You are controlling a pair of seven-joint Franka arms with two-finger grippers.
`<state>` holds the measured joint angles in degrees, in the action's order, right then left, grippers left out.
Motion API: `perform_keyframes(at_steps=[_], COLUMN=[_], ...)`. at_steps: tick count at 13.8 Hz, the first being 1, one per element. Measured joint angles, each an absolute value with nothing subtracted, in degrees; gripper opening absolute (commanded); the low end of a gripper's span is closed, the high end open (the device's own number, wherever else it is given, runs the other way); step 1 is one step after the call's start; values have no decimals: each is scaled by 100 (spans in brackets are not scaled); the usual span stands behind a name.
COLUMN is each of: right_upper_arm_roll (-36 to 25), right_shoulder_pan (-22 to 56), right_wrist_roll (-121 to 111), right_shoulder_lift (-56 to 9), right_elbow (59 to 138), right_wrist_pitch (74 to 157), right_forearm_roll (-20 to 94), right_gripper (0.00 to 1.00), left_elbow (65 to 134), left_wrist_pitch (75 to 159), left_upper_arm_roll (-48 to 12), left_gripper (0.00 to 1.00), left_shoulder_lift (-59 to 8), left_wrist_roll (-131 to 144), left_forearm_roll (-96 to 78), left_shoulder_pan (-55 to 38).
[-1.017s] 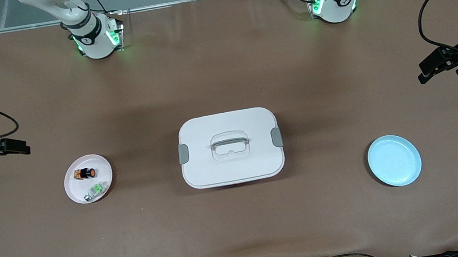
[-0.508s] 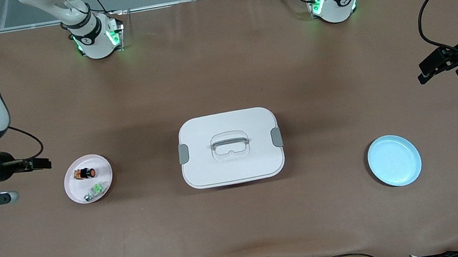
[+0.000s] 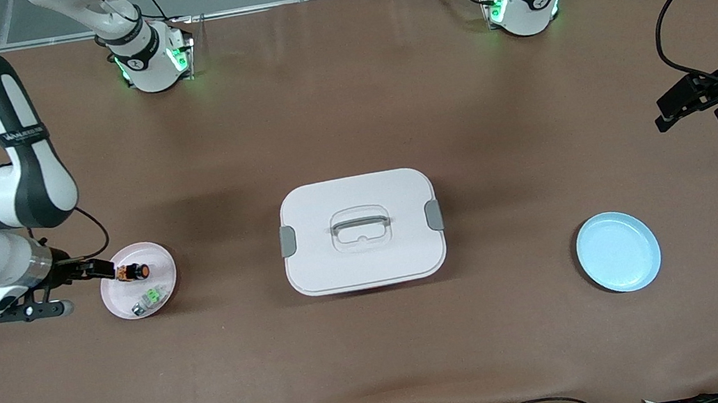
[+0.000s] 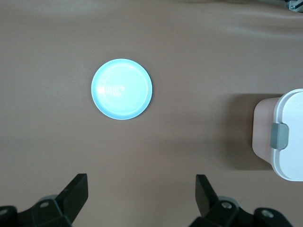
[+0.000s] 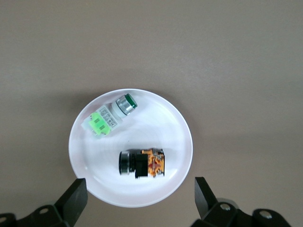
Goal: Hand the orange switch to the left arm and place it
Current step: 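Move the right gripper down over the white plate's black-orange switch, then close the right gripper on the black-orange switch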
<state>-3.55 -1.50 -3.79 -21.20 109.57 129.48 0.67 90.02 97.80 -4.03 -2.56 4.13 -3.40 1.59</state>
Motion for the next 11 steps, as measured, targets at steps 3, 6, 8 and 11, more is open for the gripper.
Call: perform_keyframes(at_steps=[3,6,8,11], right_upper_arm_roll=[-354,-355,-354,-353], right_shoulder_pan=[-149,-150,-149,-149], right_wrist_roll=[-379,-379,-379,-412], right_shoulder_lift=[-2355,-2629,-2759,-2871], right_elbow=[11158,11165,11165,11165], right_wrist_pitch=[13500,13850,13933,13938], right_forearm_roll=[68,70,70,71], right_gripper=[100,100,100,100], left_elbow=[9002,9002,9003,9003], left_wrist_pitch=[9780,9780,9780,9780], left_upper_arm_roll=[-402,-402,-402,-402], left_gripper=[100,100,100,100], left_shoulder_lift=[-256,-256,-256,-256], left_wrist_roll=[413,413,413,412], left_forearm_roll=[-340,-340,-340,-340], left_shoulder_pan=[159,159,159,159])
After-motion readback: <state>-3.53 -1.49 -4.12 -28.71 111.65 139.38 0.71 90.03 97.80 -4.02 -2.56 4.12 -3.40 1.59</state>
